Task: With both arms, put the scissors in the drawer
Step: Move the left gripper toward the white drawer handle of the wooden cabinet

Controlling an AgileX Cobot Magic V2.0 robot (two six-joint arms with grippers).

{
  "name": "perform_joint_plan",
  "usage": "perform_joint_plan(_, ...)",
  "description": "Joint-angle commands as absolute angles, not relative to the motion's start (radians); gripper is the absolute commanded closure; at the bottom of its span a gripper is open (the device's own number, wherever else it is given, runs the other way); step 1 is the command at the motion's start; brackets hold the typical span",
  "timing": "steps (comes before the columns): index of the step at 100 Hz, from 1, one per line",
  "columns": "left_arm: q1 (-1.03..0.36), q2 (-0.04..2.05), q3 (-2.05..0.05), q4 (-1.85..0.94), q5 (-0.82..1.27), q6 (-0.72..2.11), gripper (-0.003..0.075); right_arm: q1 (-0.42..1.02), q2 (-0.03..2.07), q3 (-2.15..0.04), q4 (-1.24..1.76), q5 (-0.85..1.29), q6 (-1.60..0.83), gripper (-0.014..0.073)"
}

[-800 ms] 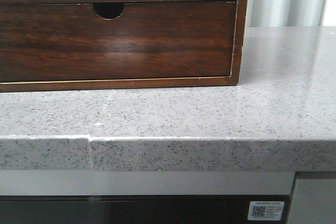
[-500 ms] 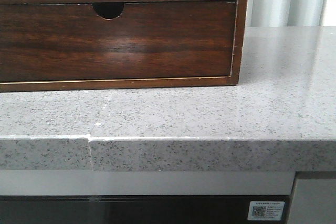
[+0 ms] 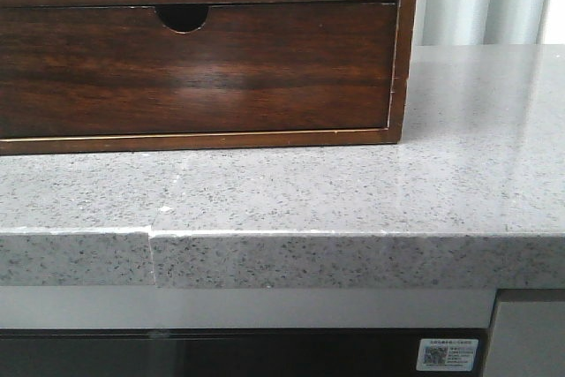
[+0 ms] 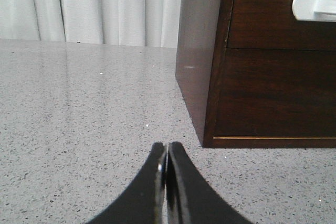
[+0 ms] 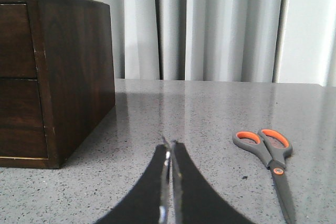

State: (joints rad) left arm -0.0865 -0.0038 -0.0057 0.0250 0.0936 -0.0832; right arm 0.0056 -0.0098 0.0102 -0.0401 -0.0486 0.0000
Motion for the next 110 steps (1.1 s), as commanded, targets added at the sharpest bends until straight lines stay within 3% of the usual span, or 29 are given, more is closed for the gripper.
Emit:
perform_joint_plan(1,-0.092,-0.035,0.032,0.028,0.012,-0.089,0.0741,-0.001,-0.032,0.026,-0.050,-0.134,0.000,0.0662)
perform_joint_plan(21,-0.093,-0.035,-0.001,0.000,-0.084,-0.089,0.0741,-0.001,-0.032,-0.009,-0.014,-0.140,0.000,0.0662)
perform_joint_plan(46,-0.093,-0.011,-0.178,-0.019,-0.059,-0.089,0.0741,-0.001,0.027,-0.236,0.007,0.105,0.000,0.0662)
perform_joint_plan(90,-0.093,0.290,-0.590,-0.015,0.270,-0.051,0.0741,-0.001,0.354,-0.615,-0.064,0.505,0.000,0.0662)
perform_joint_plan(110,-0.093,0.379,-0.639,-0.013,0.380,-0.020,0.0741,-0.001,0.418,-0.653,-0.085,0.555,0.000,0.0662)
